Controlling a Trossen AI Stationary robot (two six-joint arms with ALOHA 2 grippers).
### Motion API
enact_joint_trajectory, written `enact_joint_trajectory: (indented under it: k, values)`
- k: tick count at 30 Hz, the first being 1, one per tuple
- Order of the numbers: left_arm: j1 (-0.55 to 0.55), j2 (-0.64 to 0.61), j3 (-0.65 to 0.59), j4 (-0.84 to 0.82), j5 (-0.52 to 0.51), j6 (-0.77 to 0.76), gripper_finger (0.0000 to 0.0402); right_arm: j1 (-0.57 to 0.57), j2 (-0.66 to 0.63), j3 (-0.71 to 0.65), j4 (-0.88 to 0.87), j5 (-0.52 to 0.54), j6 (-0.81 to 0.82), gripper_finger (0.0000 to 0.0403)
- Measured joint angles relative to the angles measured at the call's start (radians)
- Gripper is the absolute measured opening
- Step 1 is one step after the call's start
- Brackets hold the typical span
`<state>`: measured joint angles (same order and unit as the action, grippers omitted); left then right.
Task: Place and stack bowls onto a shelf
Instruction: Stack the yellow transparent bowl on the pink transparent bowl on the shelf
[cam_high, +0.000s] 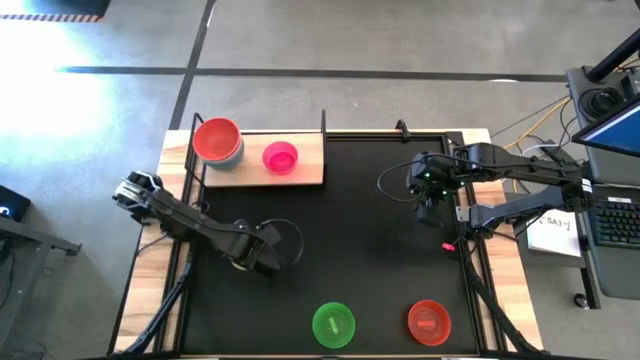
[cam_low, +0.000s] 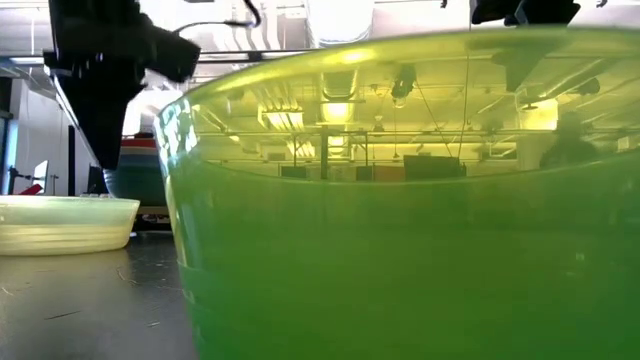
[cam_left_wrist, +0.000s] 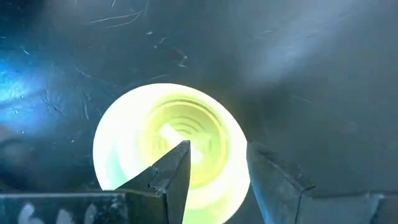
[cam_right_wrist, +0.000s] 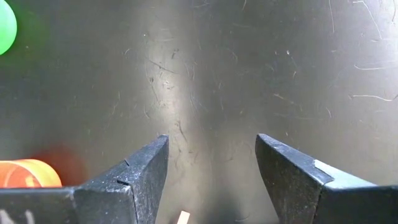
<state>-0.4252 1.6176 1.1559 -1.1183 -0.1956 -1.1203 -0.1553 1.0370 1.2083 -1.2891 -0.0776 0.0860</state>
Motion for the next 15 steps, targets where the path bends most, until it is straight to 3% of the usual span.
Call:
enact_joint_trajectory:
  k: [8,15]
  values:
    - [-0.001,0.001,-0.133,0.169,0.024,0.004,0.016,0.0,0.0,0.0,0.009,0.0,0.0,0.0228]
    - [0.001,0.001,-0.218,0.31,0.024,0.018,0.0148,0.0,0.0,0.0,0.017,0.0,0.0,0.0228]
